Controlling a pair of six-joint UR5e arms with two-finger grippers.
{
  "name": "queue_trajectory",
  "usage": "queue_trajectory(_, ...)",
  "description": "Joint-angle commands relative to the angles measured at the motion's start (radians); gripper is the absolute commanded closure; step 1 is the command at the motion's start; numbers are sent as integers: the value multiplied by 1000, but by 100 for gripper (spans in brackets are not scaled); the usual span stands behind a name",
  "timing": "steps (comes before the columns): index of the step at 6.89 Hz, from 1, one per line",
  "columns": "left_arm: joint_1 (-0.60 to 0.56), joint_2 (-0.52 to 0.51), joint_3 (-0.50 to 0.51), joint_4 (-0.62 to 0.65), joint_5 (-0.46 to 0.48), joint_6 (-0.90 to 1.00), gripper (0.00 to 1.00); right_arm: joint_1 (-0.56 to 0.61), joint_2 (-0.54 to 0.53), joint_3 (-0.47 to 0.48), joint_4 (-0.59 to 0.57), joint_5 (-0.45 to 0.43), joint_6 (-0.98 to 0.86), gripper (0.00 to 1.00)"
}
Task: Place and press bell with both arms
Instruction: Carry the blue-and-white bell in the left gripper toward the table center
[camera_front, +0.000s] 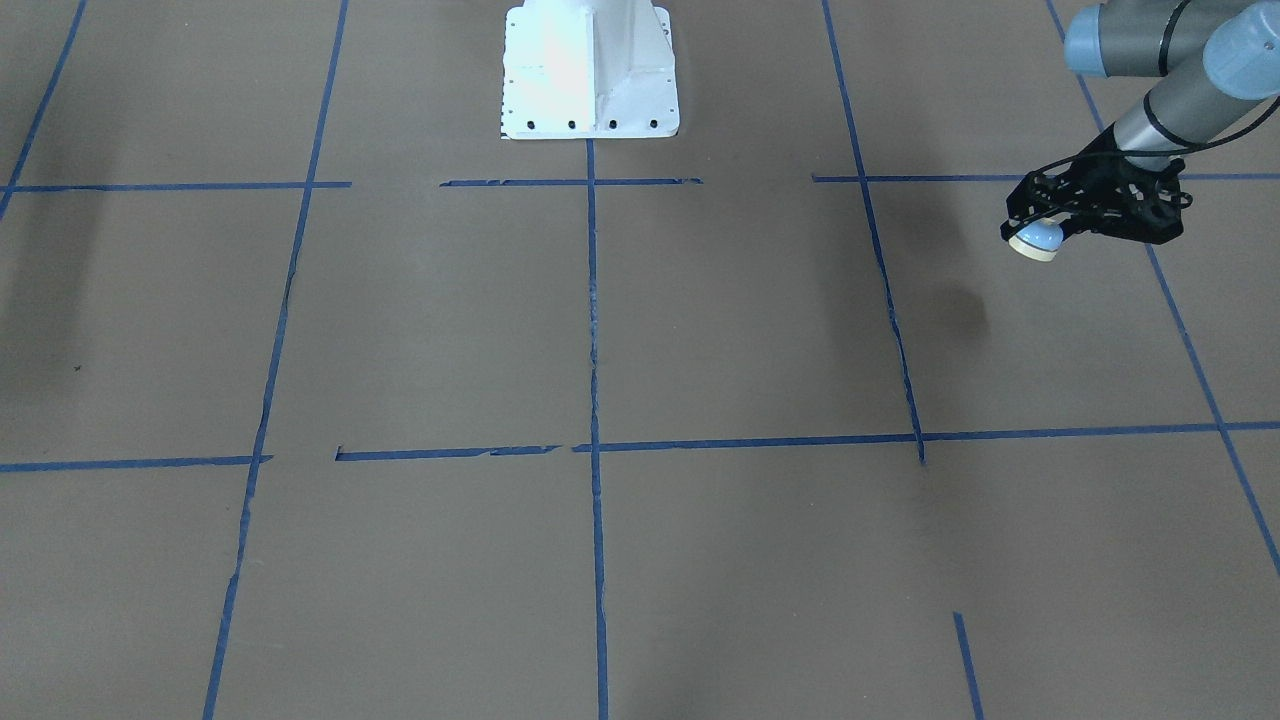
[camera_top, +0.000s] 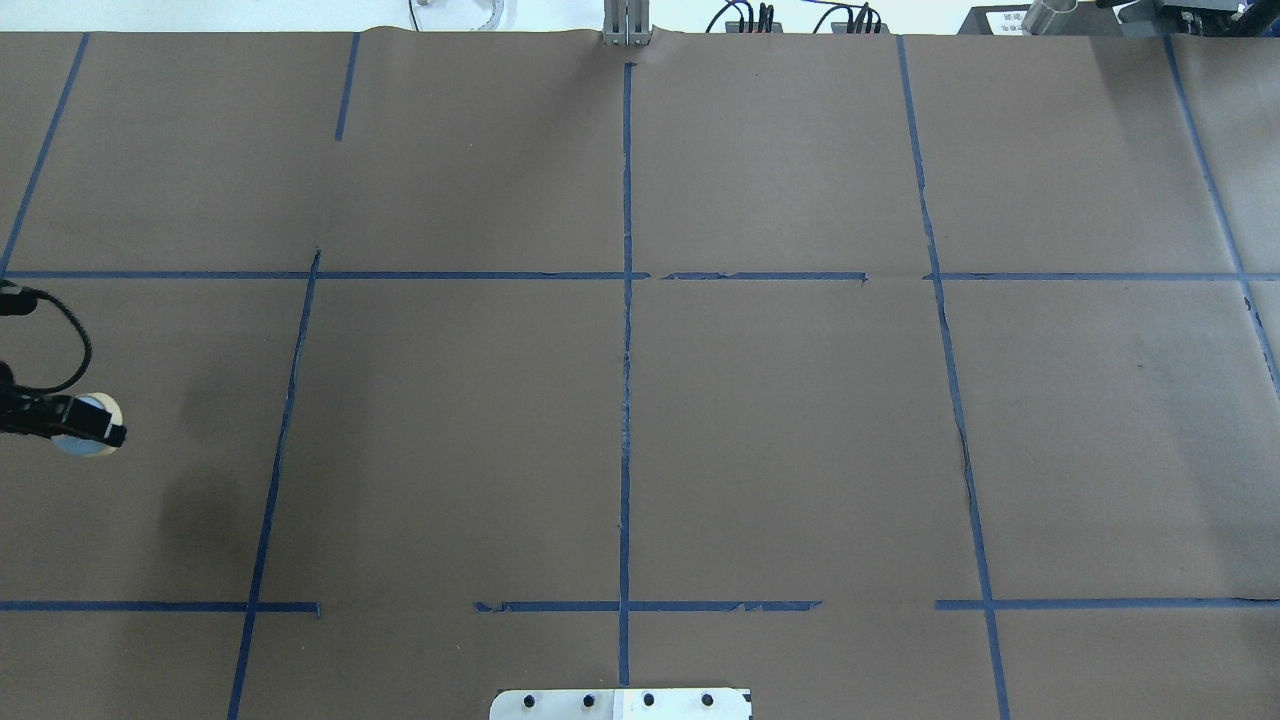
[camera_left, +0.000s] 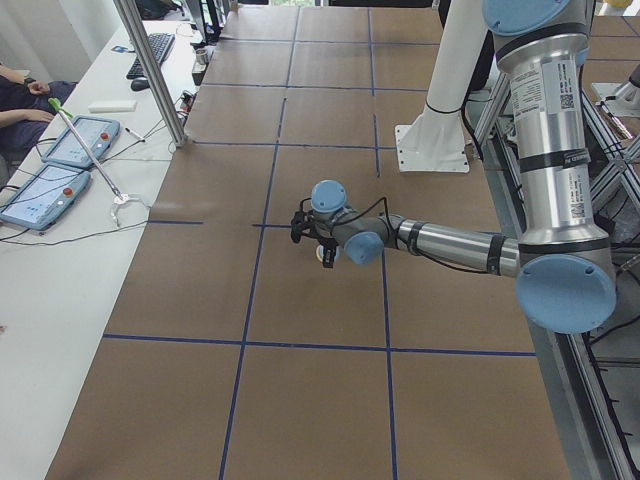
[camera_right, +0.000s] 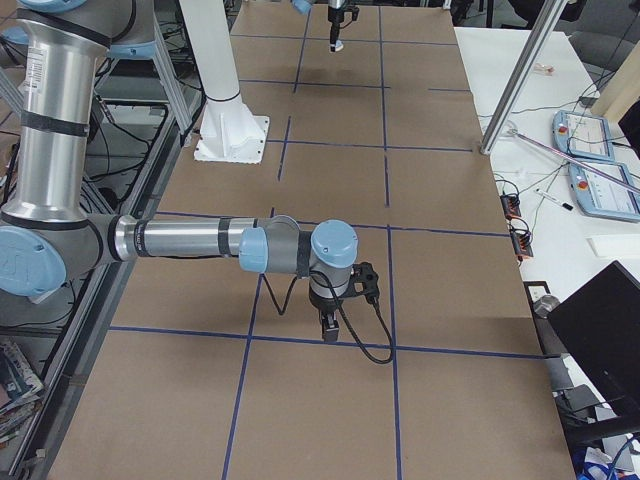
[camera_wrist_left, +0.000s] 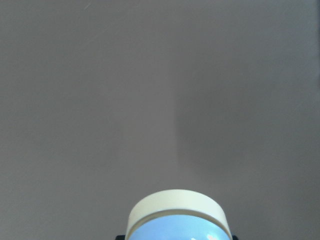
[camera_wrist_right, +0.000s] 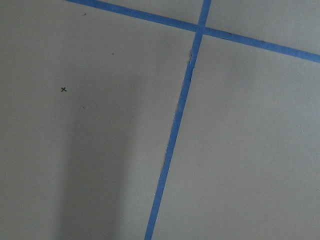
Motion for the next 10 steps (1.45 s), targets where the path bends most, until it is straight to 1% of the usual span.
queue_trajectory(1, 4, -273, 1, 286, 5, -53, 93, 0, 0, 0, 0, 0, 0, 0)
queue_trajectory(2, 43, -413, 1, 429, 8, -116, 93, 0, 0, 0, 0, 2, 0, 0)
queue_trajectory(3, 119, -536, 25, 519, 11, -209, 93, -1, 0, -1, 0, 2, 0, 0)
queue_trajectory(4, 135, -634, 80, 526, 34, -287, 93, -2, 0, -1, 0, 2, 2, 0)
queue_trajectory(6, 197, -892, 332, 520, 138, -447, 93, -5, 0, -3, 0, 0, 6, 0)
queue_trajectory(7, 229, -973, 437, 504, 172, -502, 93, -9, 0, -3, 0, 0, 8, 0)
queue_trajectory(8, 261, -1084, 591, 457, 249, -538, 93, -11, 0, -3, 0, -1, 11, 0)
queue_trajectory(9, 283, -1159, 766, 314, 303, -590, 93, -14, 2, -3, 0, -3, 11, 0)
queue_trajectory(10, 283, -1231, 907, 232, 308, -596, 93, -15, 2, -3, 1, -3, 15, 0)
